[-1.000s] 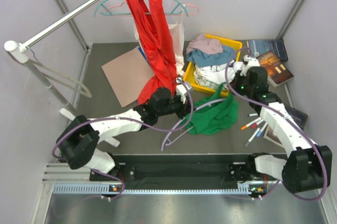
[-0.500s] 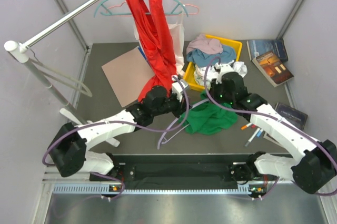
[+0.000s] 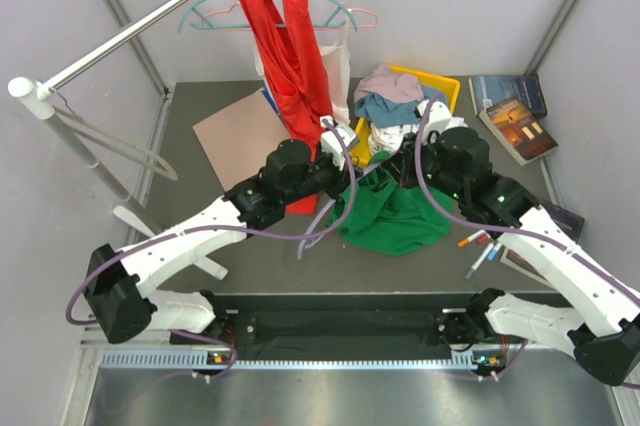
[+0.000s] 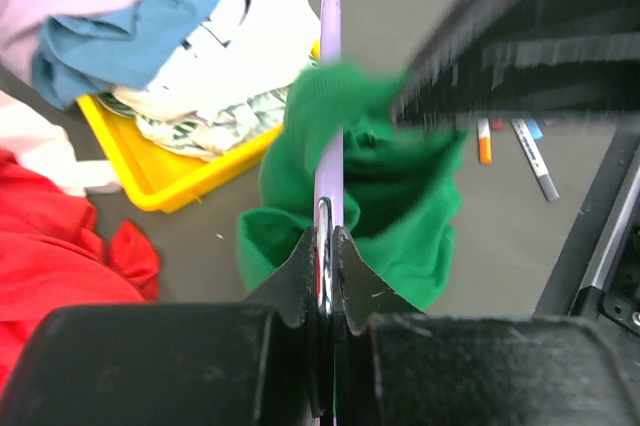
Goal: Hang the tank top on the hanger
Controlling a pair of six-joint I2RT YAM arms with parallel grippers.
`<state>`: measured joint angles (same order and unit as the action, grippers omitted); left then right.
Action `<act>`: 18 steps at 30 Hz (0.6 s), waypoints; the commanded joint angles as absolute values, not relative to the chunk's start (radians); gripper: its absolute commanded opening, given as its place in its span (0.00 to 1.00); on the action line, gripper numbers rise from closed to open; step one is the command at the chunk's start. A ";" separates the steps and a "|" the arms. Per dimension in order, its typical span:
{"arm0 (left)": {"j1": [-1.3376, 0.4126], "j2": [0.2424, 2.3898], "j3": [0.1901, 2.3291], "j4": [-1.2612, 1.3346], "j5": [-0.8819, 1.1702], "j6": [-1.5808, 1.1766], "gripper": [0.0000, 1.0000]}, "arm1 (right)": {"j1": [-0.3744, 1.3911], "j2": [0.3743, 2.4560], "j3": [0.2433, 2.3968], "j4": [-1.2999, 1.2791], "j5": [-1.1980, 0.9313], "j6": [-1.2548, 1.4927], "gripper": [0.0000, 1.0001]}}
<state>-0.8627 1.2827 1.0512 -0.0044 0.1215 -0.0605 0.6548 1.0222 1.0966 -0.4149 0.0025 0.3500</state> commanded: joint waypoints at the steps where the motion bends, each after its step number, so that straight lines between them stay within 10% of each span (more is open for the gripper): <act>1: -0.859 1.221 1.163 -0.024 0.158 -0.009 0.00 | 0.695 1.040 1.131 -0.433 -0.029 0.354 0.08; 6: -0.824 1.190 1.219 -0.127 0.291 0.043 0.00 | 0.696 1.019 1.190 -0.483 -0.075 0.278 0.76; 18: -0.658 1.098 1.224 -0.423 0.688 0.138 0.00 | 0.693 0.870 1.247 -0.621 -0.286 0.006 0.92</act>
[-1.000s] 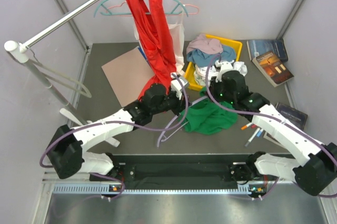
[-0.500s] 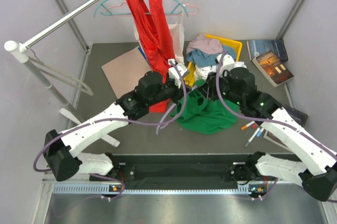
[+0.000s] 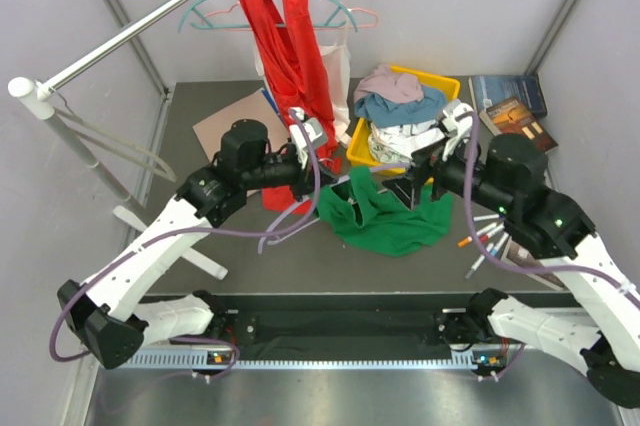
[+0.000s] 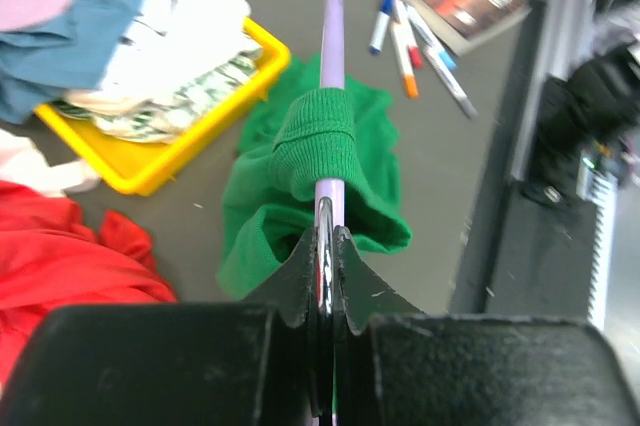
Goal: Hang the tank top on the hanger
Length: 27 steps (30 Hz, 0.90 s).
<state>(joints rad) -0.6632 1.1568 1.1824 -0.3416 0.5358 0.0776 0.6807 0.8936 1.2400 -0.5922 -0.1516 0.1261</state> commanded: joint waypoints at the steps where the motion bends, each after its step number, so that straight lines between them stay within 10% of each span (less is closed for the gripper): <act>1: -0.658 1.097 1.241 -0.446 0.707 0.150 0.00 | 0.693 0.873 1.238 -0.617 -0.351 -0.045 0.92; 15: -0.658 1.072 1.351 -0.681 0.819 0.202 0.00 | 0.716 0.882 1.025 -0.508 -0.569 -0.156 0.78; 25: -0.658 1.058 1.373 -0.686 0.809 0.183 0.02 | 0.719 0.907 1.000 -0.525 -0.517 -0.140 0.07; 27: -0.658 1.052 1.370 -0.673 0.772 0.158 0.45 | 0.719 0.893 0.991 -0.480 -0.482 -0.126 0.00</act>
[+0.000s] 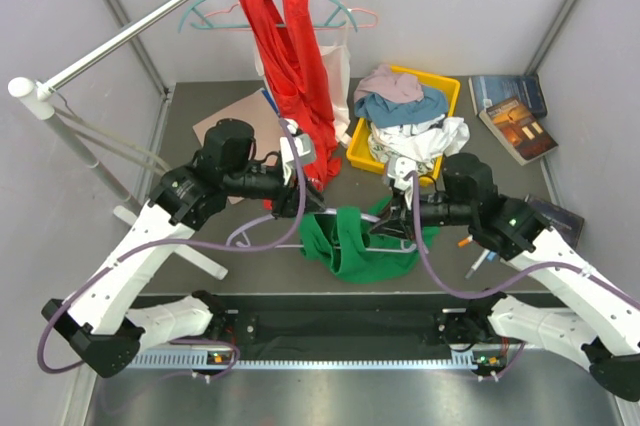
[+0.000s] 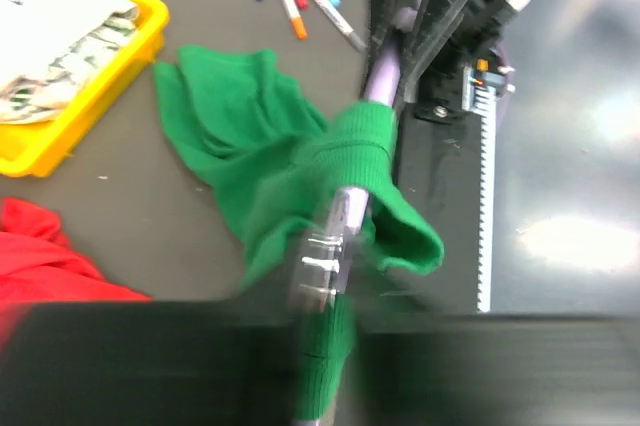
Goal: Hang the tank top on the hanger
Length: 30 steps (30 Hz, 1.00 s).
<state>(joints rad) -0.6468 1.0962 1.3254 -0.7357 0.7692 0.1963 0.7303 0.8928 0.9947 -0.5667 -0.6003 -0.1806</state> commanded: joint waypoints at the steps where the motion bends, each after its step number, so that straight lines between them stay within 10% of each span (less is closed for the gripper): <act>1: -0.658 1.049 1.364 -0.651 0.758 0.150 0.61 | 0.719 0.882 0.985 -0.456 -0.421 -0.095 0.00; 3: -0.658 1.039 1.356 -0.620 0.733 0.129 0.99 | 0.718 0.841 0.960 -0.389 -0.371 -0.075 0.00; 14: -0.658 0.940 1.232 -0.376 0.439 0.098 0.99 | 0.683 0.876 1.035 -0.370 -0.138 -0.051 0.00; 30: -0.658 0.835 0.901 -0.324 0.485 0.084 0.99 | 0.650 1.202 1.469 -0.296 -0.339 -0.035 0.00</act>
